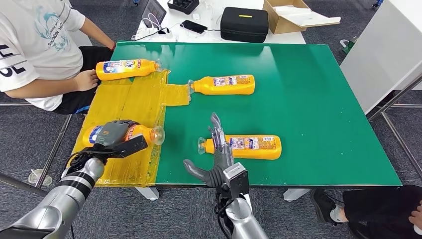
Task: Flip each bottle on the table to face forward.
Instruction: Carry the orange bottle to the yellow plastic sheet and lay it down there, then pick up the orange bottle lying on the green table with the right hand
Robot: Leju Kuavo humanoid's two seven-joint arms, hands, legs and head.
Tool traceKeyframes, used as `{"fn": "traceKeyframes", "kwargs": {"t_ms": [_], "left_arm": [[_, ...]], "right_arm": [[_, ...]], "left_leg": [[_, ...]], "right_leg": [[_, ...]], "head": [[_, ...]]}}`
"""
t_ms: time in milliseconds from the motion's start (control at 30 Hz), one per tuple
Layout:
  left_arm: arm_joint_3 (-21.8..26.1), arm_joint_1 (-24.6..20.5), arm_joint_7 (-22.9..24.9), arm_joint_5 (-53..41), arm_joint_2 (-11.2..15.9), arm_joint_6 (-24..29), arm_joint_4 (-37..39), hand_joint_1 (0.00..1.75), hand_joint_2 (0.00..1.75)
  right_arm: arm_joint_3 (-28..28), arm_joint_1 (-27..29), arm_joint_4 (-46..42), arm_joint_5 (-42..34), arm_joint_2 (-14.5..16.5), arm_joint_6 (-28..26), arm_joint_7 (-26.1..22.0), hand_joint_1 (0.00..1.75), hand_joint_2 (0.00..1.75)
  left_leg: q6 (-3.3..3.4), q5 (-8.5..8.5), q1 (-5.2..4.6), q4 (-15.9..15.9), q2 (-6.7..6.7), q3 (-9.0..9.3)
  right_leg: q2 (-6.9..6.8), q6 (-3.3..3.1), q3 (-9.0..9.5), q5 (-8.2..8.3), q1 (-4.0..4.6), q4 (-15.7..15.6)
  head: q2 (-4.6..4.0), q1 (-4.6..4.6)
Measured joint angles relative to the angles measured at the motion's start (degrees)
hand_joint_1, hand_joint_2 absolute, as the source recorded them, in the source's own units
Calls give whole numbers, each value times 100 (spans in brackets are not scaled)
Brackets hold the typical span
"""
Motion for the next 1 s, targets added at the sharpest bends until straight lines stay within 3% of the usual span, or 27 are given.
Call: {"fn": "traceKeyframes", "kwargs": {"t_ms": [67,200,500,733,900,1000], "left_arm": [[-2,57,-16,42,-5,-31,2,0,175],[-4,176,-68,66,-14,-120,8,0,0],[2,183,-355,543,7,-831,-6,0,0],[2,198,-397,631,25,-969,-11,0,0],[11,187,-467,957,56,-1363,-30,0,0],[72,225,-511,1532,86,-1852,-146,0,131]], "right_arm": [[-2,-17,37,-8,6,9,8,0,175],[-16,-41,110,-37,9,38,33,0,175],[-69,-112,294,-99,34,77,99,0,175],[-107,-133,393,-113,58,78,107,0,175],[-131,-154,449,-153,72,70,135,0,175],[-144,-171,496,-149,73,49,143,0,175]], "left_leg": [[0,0,0,0,2,2],[0,0,0,0,1,2],[0,0,0,-2,-15,26],[-1,1,0,-3,-16,48],[-2,3,0,-3,-17,59],[-2,2,0,-4,-16,64]], "right_leg": [[1,0,0,0,0,0],[1,0,0,0,0,0],[-11,-1,34,-5,0,0],[-10,-1,55,-4,0,-1],[-11,-1,67,-4,0,-1],[-10,-1,71,-4,0,-1]], "head": [[0,0],[0,-2],[0,0],[0,0],[0,-1],[0,-1]]}}
